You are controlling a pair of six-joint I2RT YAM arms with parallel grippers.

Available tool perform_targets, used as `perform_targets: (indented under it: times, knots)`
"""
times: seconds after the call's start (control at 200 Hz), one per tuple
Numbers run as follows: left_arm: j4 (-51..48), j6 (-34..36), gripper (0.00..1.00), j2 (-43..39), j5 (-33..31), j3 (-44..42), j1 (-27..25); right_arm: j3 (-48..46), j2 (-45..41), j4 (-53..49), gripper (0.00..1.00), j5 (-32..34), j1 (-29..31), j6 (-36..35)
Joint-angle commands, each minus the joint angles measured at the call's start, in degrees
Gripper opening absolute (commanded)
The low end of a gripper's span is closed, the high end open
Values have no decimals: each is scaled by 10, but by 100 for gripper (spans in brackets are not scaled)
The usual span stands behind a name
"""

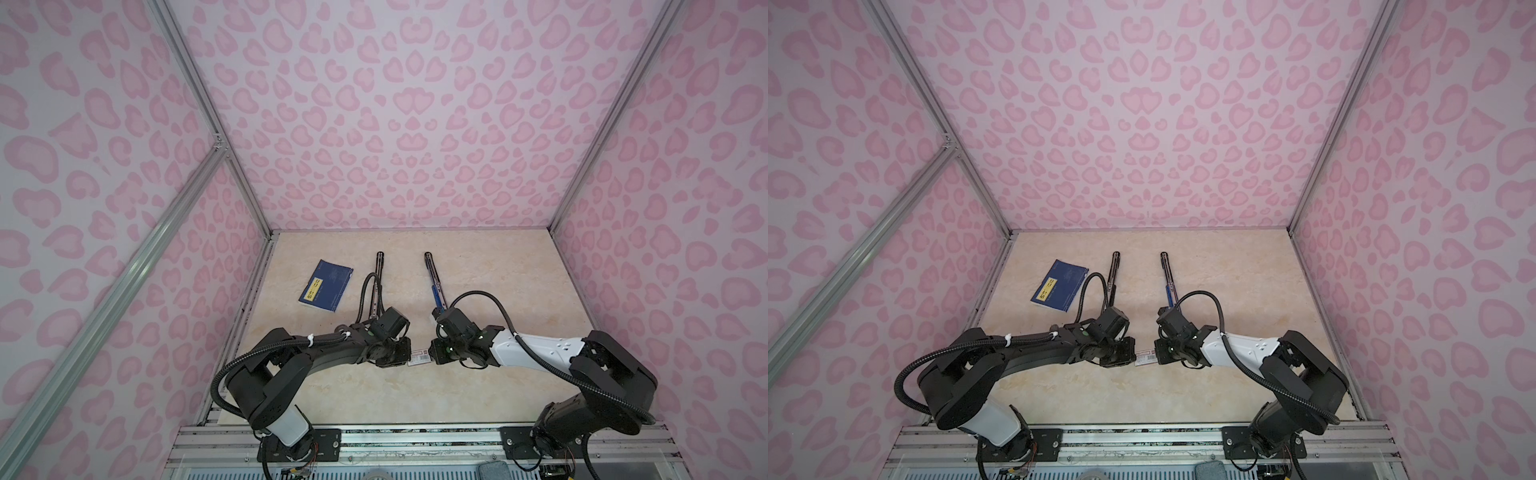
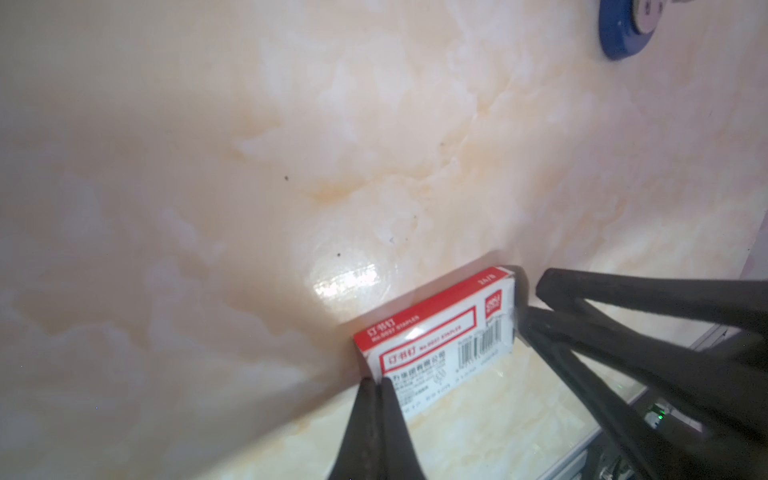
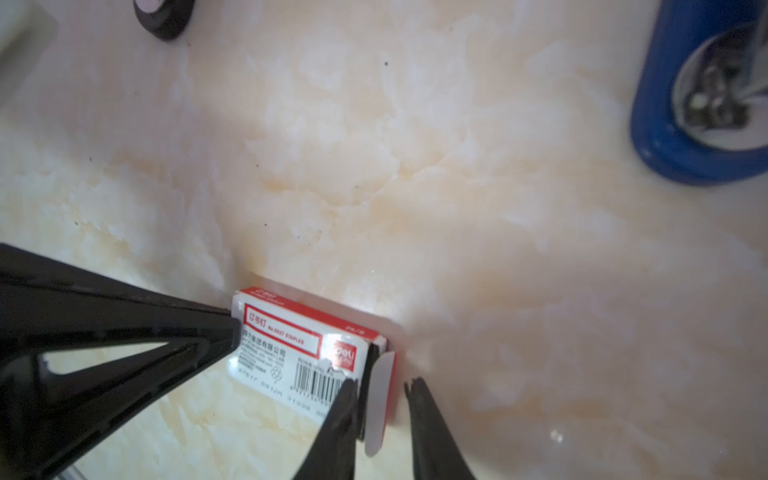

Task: Load the staples into the stapler

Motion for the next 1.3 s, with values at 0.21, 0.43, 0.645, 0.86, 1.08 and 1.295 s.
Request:
perform_targets:
  times: [0.21, 0.43, 0.645, 0.86, 1.08, 1.295]
  knots:
    - [0, 3, 3, 3, -8, 7, 0, 1, 12, -1, 22, 0, -4, -1]
    - [-1, 4, 3, 3, -8, 8, 0, 4, 4, -5, 30, 5, -2, -1]
    - [-1, 3, 3, 2, -9, 7, 0, 4, 1, -1, 34, 1, 6, -8]
    - [-1, 2, 3, 1, -10, 7, 0, 0, 8, -3, 28, 4, 8, -5]
    - [-1, 2, 3, 1, -13, 6, 0, -8, 0, -3, 20, 4, 2, -4]
    - [0, 3, 3, 0, -13, 7, 1, -10, 4, 1, 12, 1, 1, -6]
